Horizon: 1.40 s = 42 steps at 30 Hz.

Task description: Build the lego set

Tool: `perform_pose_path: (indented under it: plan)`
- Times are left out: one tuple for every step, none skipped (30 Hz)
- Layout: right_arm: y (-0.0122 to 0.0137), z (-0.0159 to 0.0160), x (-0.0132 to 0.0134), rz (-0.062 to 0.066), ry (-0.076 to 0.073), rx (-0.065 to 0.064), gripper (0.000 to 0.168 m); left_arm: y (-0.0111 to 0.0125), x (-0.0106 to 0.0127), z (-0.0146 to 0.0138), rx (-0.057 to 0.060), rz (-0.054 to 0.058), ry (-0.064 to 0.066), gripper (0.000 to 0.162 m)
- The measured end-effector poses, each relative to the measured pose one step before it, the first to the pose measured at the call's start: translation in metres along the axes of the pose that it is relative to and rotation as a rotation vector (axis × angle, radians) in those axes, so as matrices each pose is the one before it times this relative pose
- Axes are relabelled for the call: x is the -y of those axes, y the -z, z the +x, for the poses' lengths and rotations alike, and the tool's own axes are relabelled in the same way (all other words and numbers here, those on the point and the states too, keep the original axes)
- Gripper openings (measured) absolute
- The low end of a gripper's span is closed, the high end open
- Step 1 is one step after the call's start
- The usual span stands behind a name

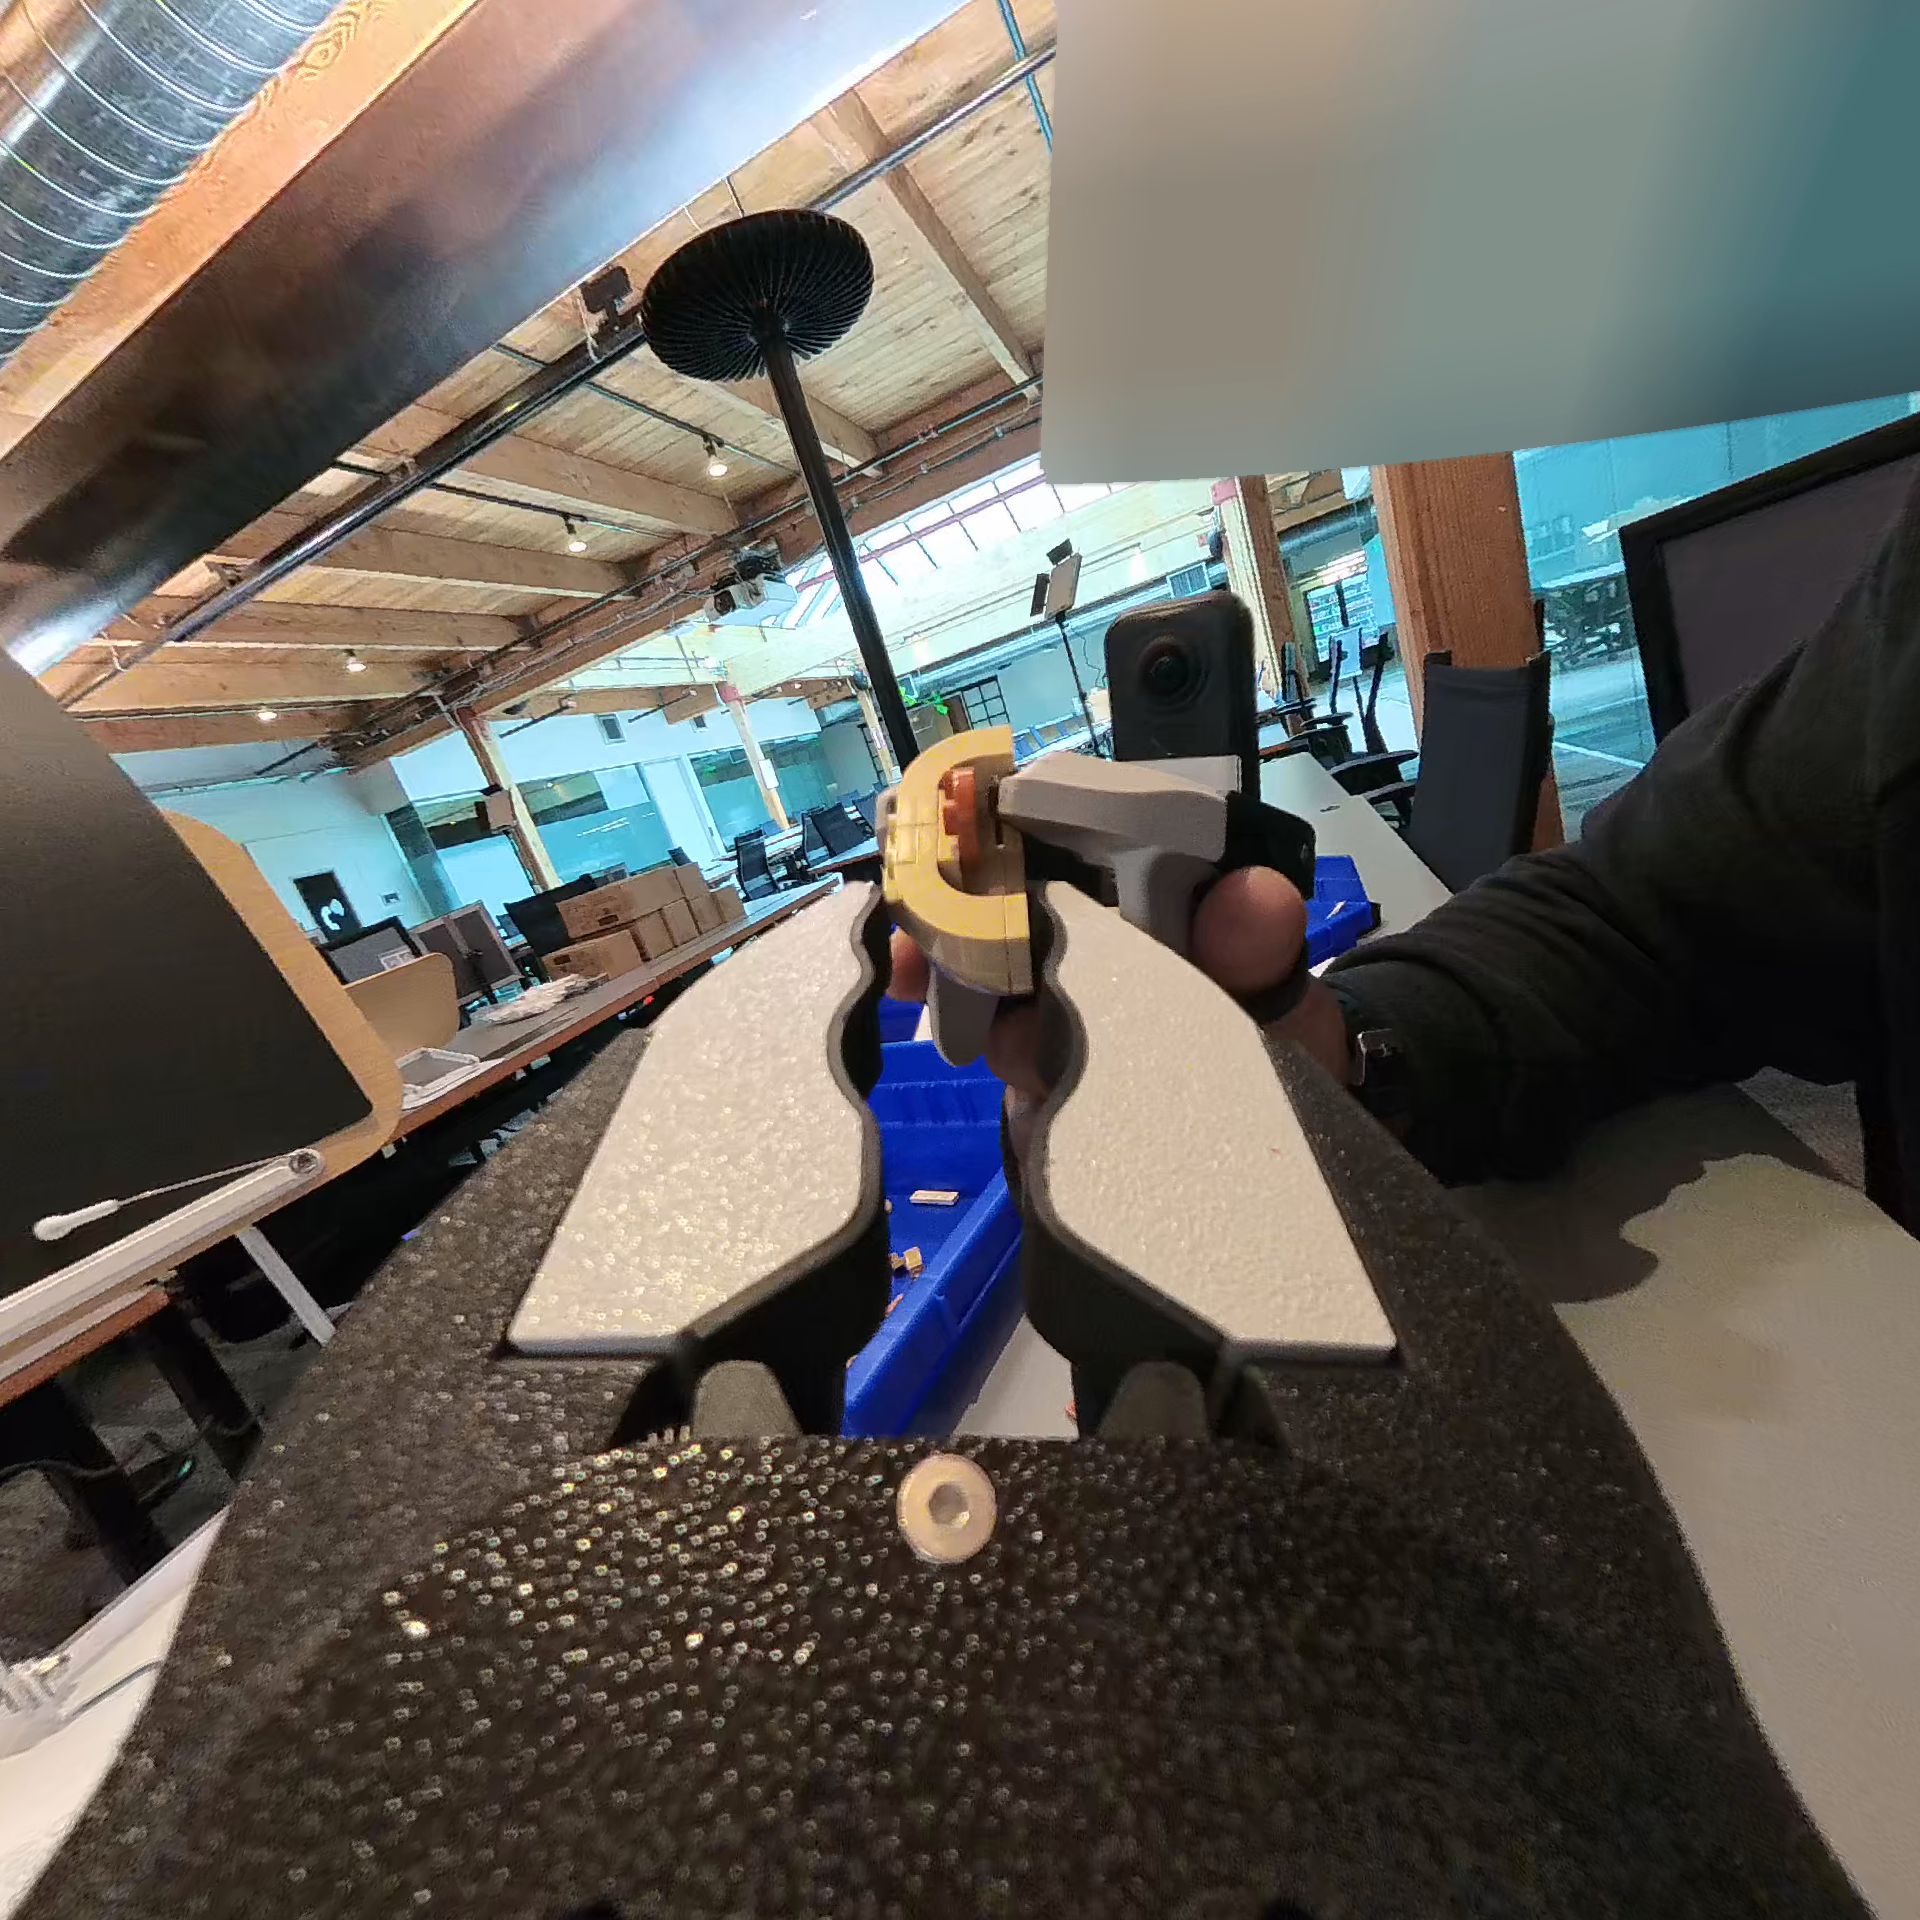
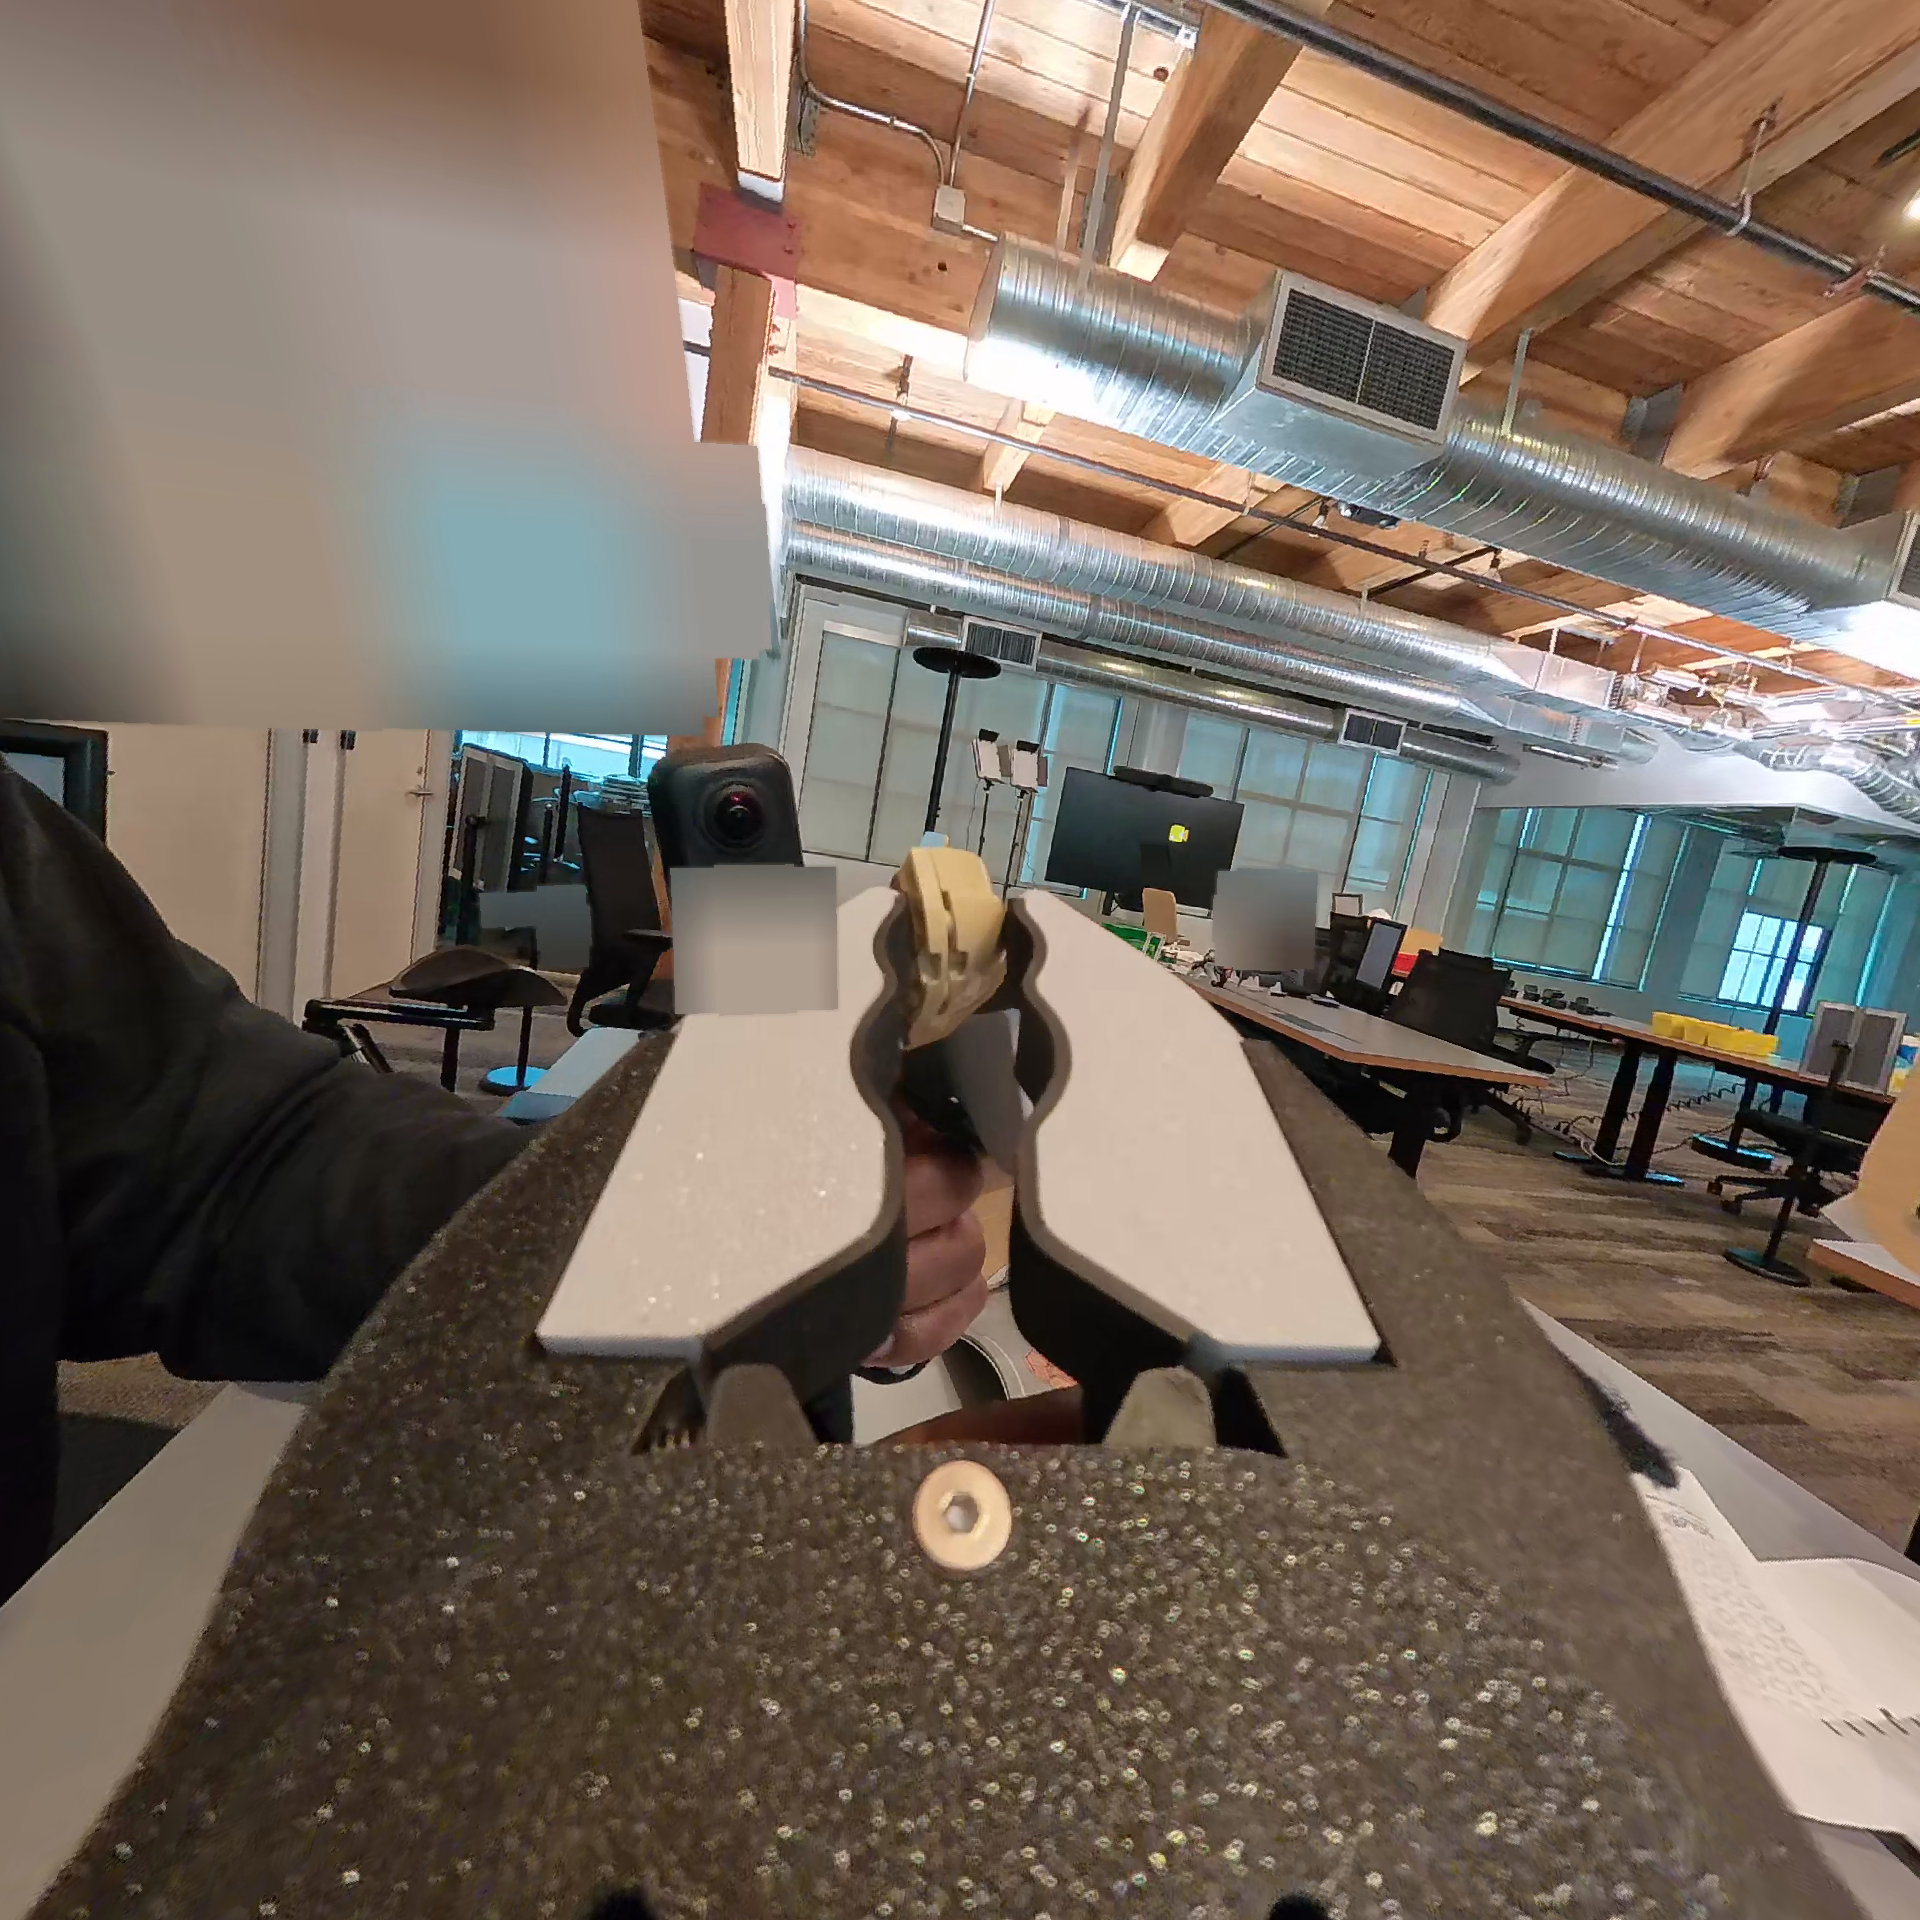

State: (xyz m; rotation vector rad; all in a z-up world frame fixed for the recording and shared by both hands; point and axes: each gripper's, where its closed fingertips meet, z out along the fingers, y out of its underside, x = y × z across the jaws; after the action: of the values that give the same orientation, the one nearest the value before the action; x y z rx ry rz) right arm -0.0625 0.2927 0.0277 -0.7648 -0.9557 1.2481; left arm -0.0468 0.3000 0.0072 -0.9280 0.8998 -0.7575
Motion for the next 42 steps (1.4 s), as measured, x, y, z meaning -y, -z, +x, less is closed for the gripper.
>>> perform_pose_path:
  plan:
    - [-0.00023,-0.00064,-0.00029,-0.0022,0.0065,0.0015,0.017,0.00047,-0.00028,-0.00021,0.0047,-0.0014,-0.0078,0.025]
    - [-0.00006,-0.00122,0.00019,0.0016,0.0057,0.0054,0.017,0.00035,0.00033,0.00053,0.0005,0.0025,-0.0068,0.024]
    - [0.00002,-0.00135,0.00047,0.0029,0.0045,0.0051,0.017,0.00021,0.00076,0.00084,-0.0009,0.0041,-0.0054,0.024]
    - [-0.00005,-0.00119,0.00038,0.0026,0.0050,0.0048,0.017,0.00021,0.00060,0.00066,0.0004,0.0028,-0.0062,0.024]
    - [-0.00004,-0.00115,0.00038,0.0013,0.0042,0.0044,0.018,0.00031,0.00047,0.00059,0.0007,0.0027,-0.0052,0.024]
    - [-0.00006,-0.00104,0.00019,0.0009,0.0042,0.0042,0.018,0.00036,0.00046,0.00053,0.0014,0.0029,-0.0063,0.023]
    - [-0.00010,-0.00096,0.00004,0.0003,0.0038,0.0041,0.018,0.00035,0.00026,0.00043,0.0023,0.0028,-0.0077,0.023]
    - [-0.00009,-0.00108,0.00004,-0.0003,0.0060,0.0040,0.018,0.00046,0.00029,0.00067,0.0003,0.0037,-0.0061,0.023]
    - [-0.00006,-0.00108,-0.00019,-0.0016,0.0089,0.0031,0.018,0.00051,0.00006,0.00060,-0.0015,0.0027,-0.0028,0.023]
    - [0.00010,-0.00116,-0.00026,-0.0027,0.0099,0.0035,0.018,0.00053,-0.00016,0.00072,-0.0028,0.0011,-0.0042,0.023]
    - [0.00018,-0.00109,-0.00042,-0.0034,0.0112,0.0035,0.018,0.00045,-0.00031,0.00068,-0.0035,-0.0011,-0.0062,0.023]
    - [0.00041,-0.00118,-0.00038,-0.0045,0.0136,0.0034,0.018,0.00042,-0.00020,0.00078,-0.0047,-0.0017,-0.0060,0.023]
    - [0.00053,-0.00083,-0.00053,-0.0075,0.0169,0.0015,0.018,0.00031,-0.00063,0.00075,-0.0052,-0.0028,-0.0040,0.023]
    - [0.00037,-0.00072,-0.00078,-0.0097,0.0159,-0.0005,0.018,0.00036,-0.00067,0.00038,-0.0054,-0.0030,-0.0010,0.023]
    - [0.00046,-0.00077,-0.00071,-0.0095,0.0156,0.0006,0.018,0.00055,-0.00047,0.00074,-0.0075,-0.0001,-0.0005,0.022]
    - [0.00044,-0.00105,-0.00080,-0.0101,0.0171,0.0011,0.019,0.00031,-0.00061,0.00105,-0.0090,0.0004,0.0015,0.022]
    - [0.00038,-0.00092,-0.00091,-0.0099,0.0177,0.0017,0.018,0.00057,-0.00064,0.00097,-0.0102,0.0002,0.0045,0.022]
    - [0.00045,-0.00104,-0.00084,-0.0094,0.0160,0.0032,0.018,0.00063,-0.00063,0.00084,-0.0124,0.0003,0.0072,0.022]
    - [0.00047,-0.00093,-0.00073,-0.0085,0.0125,0.0037,0.018,-0.00010,-0.00071,0.00081,-0.0107,0.0006,0.0055,0.022]
    - [0.00034,-0.00088,-0.00054,-0.0066,0.0103,0.0035,0.018,0.00024,-0.00007,0.00088,-0.0071,0.0031,0.0012,0.022]
    - [0.00024,-0.00053,-0.00041,-0.0055,0.0084,0.0023,0.019,-0.00010,-0.00010,0.00091,-0.0076,0.0026,0.0026,0.023]
    - [0.00027,-0.00064,-0.00007,-0.0032,0.0070,0.0031,0.020,-0.00029,0.00038,0.00133,-0.0100,0.0030,0.0033,0.023]
    - [0.00012,-0.00076,-0.00004,-0.0024,0.0055,0.0039,0.021,0.00102,0.00031,0.00099,-0.0085,0.0061,0.0041,0.023]
    - [0.00005,-0.00070,-0.00004,-0.0032,0.0057,0.0031,0.021,0.00003,-0.00011,0.00126,-0.0065,0.0050,0.0050,0.023]
    - [0.00015,-0.00037,-0.00007,-0.0031,0.0054,0.0020,0.023,-0.00078,0.00124,0.00126,-0.0070,0.0086,0.0068,0.023]
    - [0.00025,-0.00082,0.00015,-0.0019,0.0040,0.0047,0.024,0.00012,0.00113,0.00048,-0.0038,0.0088,0.0089,0.023]
    - [0.00018,-0.00080,0.00050,-0.0004,0.0036,0.0058,0.025,-0.00081,0.00142,0.00100,-0.0054,0.0095,0.0083,0.023]
    - [0.00029,-0.00091,0.00055,-0.0006,0.0045,0.0047,0.026,0.00051,0.00080,0.00077,-0.0071,0.0093,0.0068,0.023]
    - [0.00024,-0.00083,0.00073,-0.0009,0.0057,0.0047,0.027,0.00133,0.00057,0.00078,-0.0091,0.0101,0.0068,0.023]
    - [0.00010,-0.00109,0.00074,-0.0023,0.0081,0.0039,0.028,0.00036,0.00074,0.00105,-0.0093,0.0096,0.0053,0.023]
    - [-0.00008,-0.00117,0.00080,-0.0031,0.0117,0.0029,0.029,-0.00049,-0.00055,0.00190,-0.0096,0.0079,0.0049,0.023]
    - [-0.00014,-0.00159,0.00080,-0.0037,0.0141,0.0046,0.029,0.00015,0.00018,0.00116,-0.0078,0.0049,0.0049,0.023]
    - [-0.00037,-0.00190,0.00032,-0.0075,0.0154,0.0055,0.029,0.00004,-0.00020,0.00162,-0.0097,0.0043,0.0039,0.023]
    - [-0.00045,-0.00147,-0.00036,-0.0112,0.0175,0.0037,0.028,0.00020,-0.00068,0.00098,-0.0077,0.0050,0.0016,0.023]
    - [-0.00024,-0.00077,-0.00020,-0.0091,0.0177,-0.0006,0.027,-0.00043,-0.00026,0.00085,-0.0056,0.0018,0.0025,0.023]
    - [-0.00005,-0.00005,-0.00001,-0.0073,0.0141,-0.0042,0.026,-0.00015,0.00049,0.00108,-0.0062,0.0046,0.0019,0.023]
    - [0.00005,0.00011,-0.00025,-0.0063,0.0089,-0.0029,0.024,-0.00002,0.00066,0.00083,-0.0031,0.0041,0.0011,0.023]
    - [0.00004,-0.00013,-0.00013,-0.0045,0.0051,-0.0012,0.022,0.00025,0.00031,0.00050,-0.0029,0.0063,0.0013,0.023]
    - [-0.00002,0.00024,-0.00012,-0.0027,0.0047,-0.0044,0.020,0.00031,0.00042,0.00016,-0.0017,0.0052,0.0018,0.023]
    - [-0.00023,-0.00010,-0.00035,-0.0032,0.0062,-0.0026,0.019,-0.00001,-0.00019,-0.00021,0.0013,-0.0012,-0.0009,0.023]
    - [-0.00023,-0.00031,-0.00029,-0.0030,0.0070,-0.0023,0.019,0.00002,-0.00065,-0.00003,-0.0013,-0.0023,-0.0007,0.023]
    - [-0.00024,0.00002,-0.00028,-0.0035,0.0053,-0.0025,0.019,-0.00007,0.00070,-0.00019,-0.0008,-0.0004,0.0006,0.023]
